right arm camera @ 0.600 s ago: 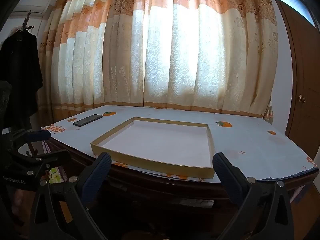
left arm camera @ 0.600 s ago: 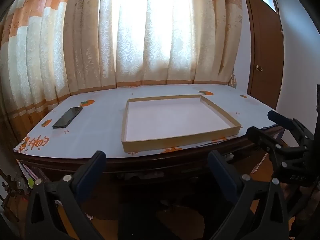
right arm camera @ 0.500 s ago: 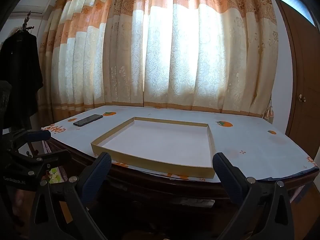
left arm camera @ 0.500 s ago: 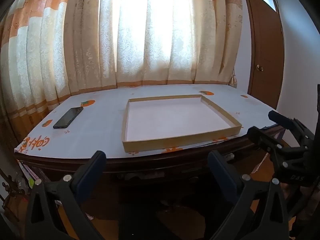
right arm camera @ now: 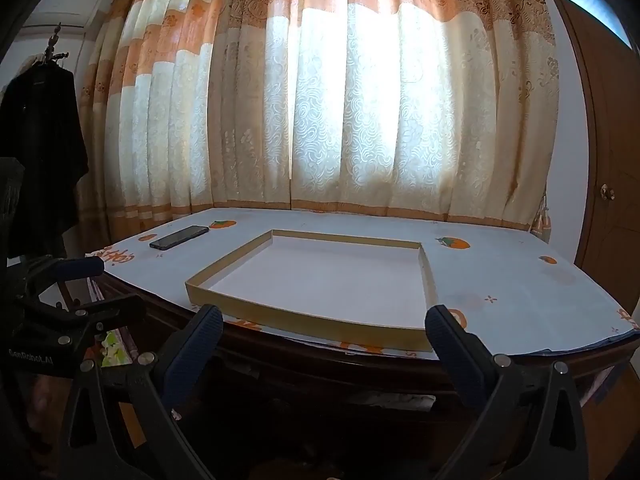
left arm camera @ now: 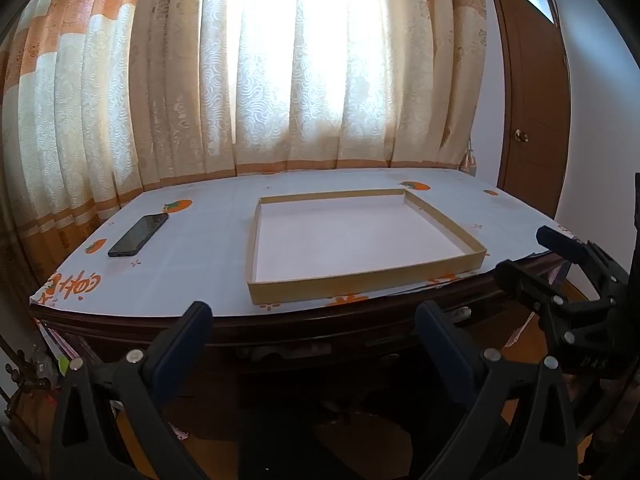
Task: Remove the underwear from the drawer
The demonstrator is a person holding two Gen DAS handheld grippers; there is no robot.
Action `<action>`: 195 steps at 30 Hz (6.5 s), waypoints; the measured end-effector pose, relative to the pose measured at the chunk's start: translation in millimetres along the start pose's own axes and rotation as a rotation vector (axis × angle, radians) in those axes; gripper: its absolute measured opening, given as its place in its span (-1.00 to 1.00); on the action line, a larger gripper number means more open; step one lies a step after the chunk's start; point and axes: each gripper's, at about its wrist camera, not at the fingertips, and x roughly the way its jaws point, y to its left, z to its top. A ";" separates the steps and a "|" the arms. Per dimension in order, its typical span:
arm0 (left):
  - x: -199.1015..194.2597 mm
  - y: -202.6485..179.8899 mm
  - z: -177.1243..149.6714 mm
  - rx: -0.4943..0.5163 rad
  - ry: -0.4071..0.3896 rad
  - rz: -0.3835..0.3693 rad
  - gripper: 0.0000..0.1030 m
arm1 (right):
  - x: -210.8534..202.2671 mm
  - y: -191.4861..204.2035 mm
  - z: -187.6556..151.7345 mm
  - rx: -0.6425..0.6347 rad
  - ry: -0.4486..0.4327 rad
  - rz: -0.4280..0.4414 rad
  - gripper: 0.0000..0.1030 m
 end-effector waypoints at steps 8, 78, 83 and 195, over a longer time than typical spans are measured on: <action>0.2 0.1 -0.2 0.001 0.000 0.000 1.00 | 0.4 -0.3 -0.6 0.002 -0.003 0.001 0.99; 22.8 5.5 -13.1 -0.004 0.031 0.003 1.00 | 23.0 -5.4 -24.2 -0.032 -0.039 0.006 0.99; 25.3 6.7 -16.3 -0.019 0.024 0.005 1.00 | 42.0 -9.0 -33.0 -0.065 -0.070 0.002 0.99; 20.7 40.9 -14.6 -0.144 0.007 0.011 1.00 | 56.0 -23.1 -97.8 -0.211 -0.034 -0.088 0.99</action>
